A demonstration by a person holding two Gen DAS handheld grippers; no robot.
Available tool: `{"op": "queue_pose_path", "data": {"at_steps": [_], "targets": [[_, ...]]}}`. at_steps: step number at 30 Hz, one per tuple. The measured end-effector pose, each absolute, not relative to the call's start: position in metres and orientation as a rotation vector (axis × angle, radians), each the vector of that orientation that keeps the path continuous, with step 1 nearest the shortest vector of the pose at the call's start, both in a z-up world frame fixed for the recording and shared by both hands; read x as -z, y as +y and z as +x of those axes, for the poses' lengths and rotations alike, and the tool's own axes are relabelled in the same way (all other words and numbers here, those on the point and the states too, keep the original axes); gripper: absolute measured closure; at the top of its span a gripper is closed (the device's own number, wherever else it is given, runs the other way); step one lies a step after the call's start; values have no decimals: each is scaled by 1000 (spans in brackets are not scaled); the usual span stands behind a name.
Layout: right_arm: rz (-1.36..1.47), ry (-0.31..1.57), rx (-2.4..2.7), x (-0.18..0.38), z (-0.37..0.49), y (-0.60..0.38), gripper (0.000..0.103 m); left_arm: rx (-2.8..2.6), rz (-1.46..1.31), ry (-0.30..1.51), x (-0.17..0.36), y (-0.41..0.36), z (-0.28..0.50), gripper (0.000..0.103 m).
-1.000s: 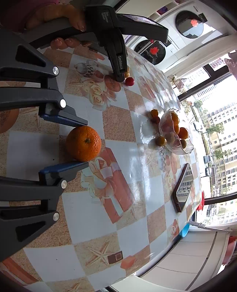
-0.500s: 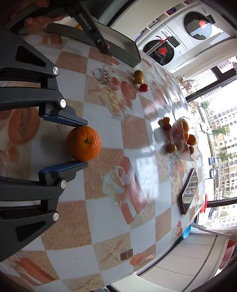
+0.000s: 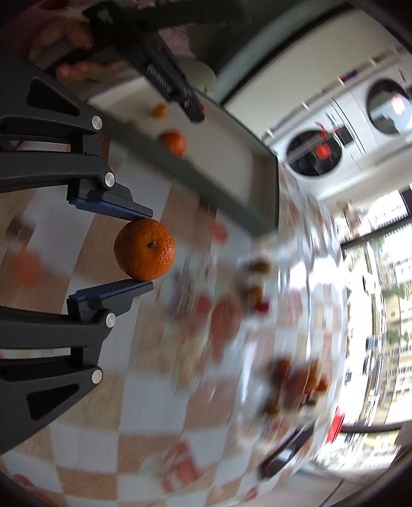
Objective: Organize fruits
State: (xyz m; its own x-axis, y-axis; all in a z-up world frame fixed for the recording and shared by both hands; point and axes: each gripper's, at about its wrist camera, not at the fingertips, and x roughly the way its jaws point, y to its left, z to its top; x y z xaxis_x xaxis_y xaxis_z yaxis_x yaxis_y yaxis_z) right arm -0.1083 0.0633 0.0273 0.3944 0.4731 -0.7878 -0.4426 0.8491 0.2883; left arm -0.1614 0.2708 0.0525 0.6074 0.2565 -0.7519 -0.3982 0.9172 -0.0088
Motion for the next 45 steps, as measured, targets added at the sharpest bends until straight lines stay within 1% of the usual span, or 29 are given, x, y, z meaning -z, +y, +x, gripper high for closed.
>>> {"op": "queue_pose_path", "data": {"at_steps": [4,9,15,16,17,18,19,20,21,22,24,29,32,35,38,45], "targets": [[5,1009,-648,-33,-105,111,62,-424,-220,849,-41,297,-163,82],[-10,1022,-707,-35,-100,156,62,-449,-241,855,-31,307,-165,82],[-30,1052,-752,-30,-88,185,61,-463,-263,857,-27,316,-167,82],[-28,1054,-763,-31,-88,185,56,-458,-260,865,-25,317,-167,82],[-28,1055,-770,-32,-88,187,39,-453,-253,870,-25,316,-166,82],[-28,1049,-773,-33,-88,188,28,-450,-241,878,-24,314,-164,82],[-28,1036,-765,-37,-88,187,20,-451,-237,882,-22,314,-163,72],[-28,1017,-760,-40,-89,185,20,-455,-235,884,-21,314,-163,42],[-25,1013,-764,-42,-90,185,20,-463,-229,876,-21,312,-164,26],[-21,1011,-765,-44,-92,183,20,-486,-218,842,-23,310,-168,13],[-21,1002,-746,-47,-93,175,19,-505,-193,761,-30,305,-175,13],[-30,999,-650,-45,-91,143,18,-507,-111,726,-39,291,-169,13],[-6,1000,-594,-41,-91,116,17,-463,-84,738,-35,284,-164,13],[34,1016,-518,-35,-88,84,17,-444,-17,798,-26,270,-158,13],[71,1036,-434,-26,-87,50,17,-465,59,781,-26,259,-158,13],[104,1077,-174,1,-81,-36,17,-446,40,779,-32,245,-164,13]]}}
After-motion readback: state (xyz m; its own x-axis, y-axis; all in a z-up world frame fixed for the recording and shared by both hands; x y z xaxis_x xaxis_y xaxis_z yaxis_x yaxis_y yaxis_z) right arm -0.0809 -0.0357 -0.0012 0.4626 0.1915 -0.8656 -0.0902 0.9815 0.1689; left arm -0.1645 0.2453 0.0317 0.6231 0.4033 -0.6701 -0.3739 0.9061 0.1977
